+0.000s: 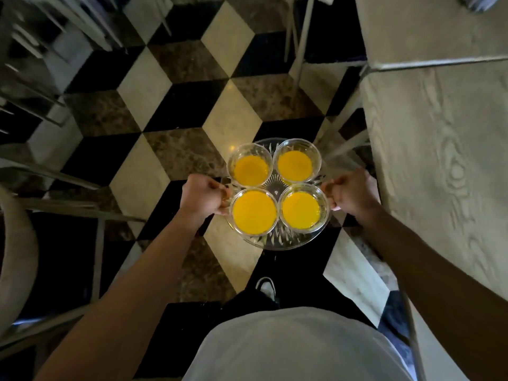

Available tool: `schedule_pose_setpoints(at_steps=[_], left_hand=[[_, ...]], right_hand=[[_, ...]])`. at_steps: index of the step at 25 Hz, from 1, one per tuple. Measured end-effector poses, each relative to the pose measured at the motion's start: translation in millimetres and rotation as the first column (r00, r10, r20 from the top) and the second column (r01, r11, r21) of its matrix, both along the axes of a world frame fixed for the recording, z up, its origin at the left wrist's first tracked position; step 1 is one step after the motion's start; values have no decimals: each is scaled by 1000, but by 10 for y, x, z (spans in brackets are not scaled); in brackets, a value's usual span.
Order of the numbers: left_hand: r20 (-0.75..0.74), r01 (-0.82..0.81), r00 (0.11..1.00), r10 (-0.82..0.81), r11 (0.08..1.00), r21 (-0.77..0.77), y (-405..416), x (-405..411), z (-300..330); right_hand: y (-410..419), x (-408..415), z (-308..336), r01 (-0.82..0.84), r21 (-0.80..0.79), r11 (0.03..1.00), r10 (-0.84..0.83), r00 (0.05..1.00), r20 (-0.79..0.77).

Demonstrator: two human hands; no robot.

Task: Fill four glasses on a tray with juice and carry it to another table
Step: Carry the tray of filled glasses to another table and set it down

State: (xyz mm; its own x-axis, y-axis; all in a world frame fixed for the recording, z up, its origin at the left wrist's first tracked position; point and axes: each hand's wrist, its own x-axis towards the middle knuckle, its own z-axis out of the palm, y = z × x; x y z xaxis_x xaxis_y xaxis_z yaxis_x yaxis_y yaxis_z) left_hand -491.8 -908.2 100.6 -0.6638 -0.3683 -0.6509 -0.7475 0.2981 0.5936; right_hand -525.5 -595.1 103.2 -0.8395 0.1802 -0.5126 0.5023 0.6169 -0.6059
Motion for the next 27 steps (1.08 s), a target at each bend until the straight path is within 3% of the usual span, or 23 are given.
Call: schedule_pose_setpoints(at_steps=[9,27], left_hand=[[-23,-107,994,106,990,-88,-158,-1304,99],[-46,24,999,-26,998,-52,-1358,-4204,192]], right_hand=[[-226,-1570,-10,-89,-14,996,88,996,-19],[-1460,-4242,164,4,45,999,-5,1000,18]])
